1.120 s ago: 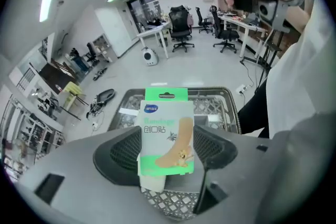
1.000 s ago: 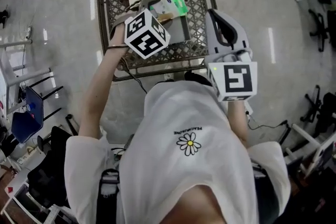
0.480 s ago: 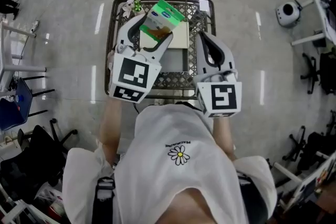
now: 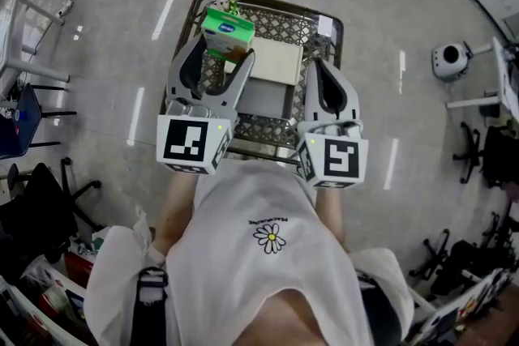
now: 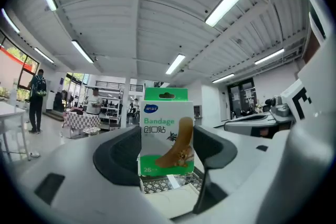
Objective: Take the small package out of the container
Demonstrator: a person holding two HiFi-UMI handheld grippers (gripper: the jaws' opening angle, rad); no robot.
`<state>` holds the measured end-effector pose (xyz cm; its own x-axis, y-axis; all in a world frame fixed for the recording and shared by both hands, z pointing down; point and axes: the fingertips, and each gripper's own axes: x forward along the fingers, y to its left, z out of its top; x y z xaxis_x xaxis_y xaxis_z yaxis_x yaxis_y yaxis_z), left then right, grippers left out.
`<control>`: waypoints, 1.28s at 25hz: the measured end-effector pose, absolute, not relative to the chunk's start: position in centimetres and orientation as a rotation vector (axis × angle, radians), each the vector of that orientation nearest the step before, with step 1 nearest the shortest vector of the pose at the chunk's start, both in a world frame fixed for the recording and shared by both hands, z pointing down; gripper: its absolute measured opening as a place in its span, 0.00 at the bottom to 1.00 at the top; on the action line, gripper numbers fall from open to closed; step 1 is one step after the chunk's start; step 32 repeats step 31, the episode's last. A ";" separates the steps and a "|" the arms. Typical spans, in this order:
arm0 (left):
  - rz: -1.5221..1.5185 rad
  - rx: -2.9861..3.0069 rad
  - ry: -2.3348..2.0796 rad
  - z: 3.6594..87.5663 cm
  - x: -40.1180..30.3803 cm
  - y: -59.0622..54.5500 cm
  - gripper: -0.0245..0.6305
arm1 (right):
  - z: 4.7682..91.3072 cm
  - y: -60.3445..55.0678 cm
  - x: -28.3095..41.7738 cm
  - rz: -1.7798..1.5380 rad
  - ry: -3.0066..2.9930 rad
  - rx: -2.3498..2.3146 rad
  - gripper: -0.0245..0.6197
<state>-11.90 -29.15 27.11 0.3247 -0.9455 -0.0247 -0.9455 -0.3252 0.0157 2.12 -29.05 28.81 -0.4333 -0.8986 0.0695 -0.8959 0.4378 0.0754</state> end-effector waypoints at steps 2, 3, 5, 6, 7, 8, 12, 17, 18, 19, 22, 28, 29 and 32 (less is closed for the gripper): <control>0.072 -2.529 1.863 27.6 -12.3 -28.7 0.53 | 28.8 -28.9 2.0 -0.043 -2.586 1.618 0.09; 0.086 -2.525 1.878 27.8 -12.5 -28.5 0.53 | 28.8 -28.8 1.9 -0.048 -2.587 1.624 0.09; 0.103 -2.524 1.890 28.0 -12.6 -28.5 0.53 | 28.7 -28.9 2.0 -0.062 -2.583 1.640 0.09; 0.103 -2.522 1.888 28.0 -12.6 -28.5 0.53 | 28.6 -28.9 2.0 -0.069 -2.579 1.645 0.09; 0.100 -2.520 1.883 28.0 -12.5 -28.6 0.53 | 28.7 -28.9 2.0 -0.074 -2.575 1.648 0.09; 0.097 -2.520 1.880 28.0 -12.5 -28.7 0.53 | 28.7 -29.0 2.1 -0.075 -2.570 1.649 0.09; 0.099 -2.517 1.876 27.7 -12.4 -28.7 0.53 | 28.9 -28.9 2.4 -0.057 -2.561 1.657 0.09; 0.092 -2.504 1.860 27.3 -11.9 -28.6 0.53 | 28.7 -28.7 3.0 -0.056 -2.552 1.669 0.09; 0.089 -2.501 1.857 27.2 -11.8 -28.6 0.53 | 28.8 -28.8 3.1 -0.055 -2.550 1.673 0.09; 0.087 -2.500 1.855 27.2 -11.8 -28.6 0.53 | 28.8 -28.8 3.2 -0.054 -2.549 1.676 0.09; 0.093 -2.499 1.857 27.2 -11.9 -28.7 0.53 | 28.9 -28.9 3.4 -0.053 -2.546 1.682 0.09; 0.043 -2.501 1.846 27.7 -12.0 -29.1 0.53 | 29.2 -29.1 3.5 -0.046 -2.541 1.688 0.09; 0.027 -2.500 1.841 27.8 -11.9 -29.2 0.53 | 29.2 -29.2 3.5 -0.043 -2.541 1.690 0.09; -0.003 -2.500 1.840 28.0 -11.7 -29.3 0.53 | 29.4 -29.3 3.7 -0.037 -2.542 1.694 0.09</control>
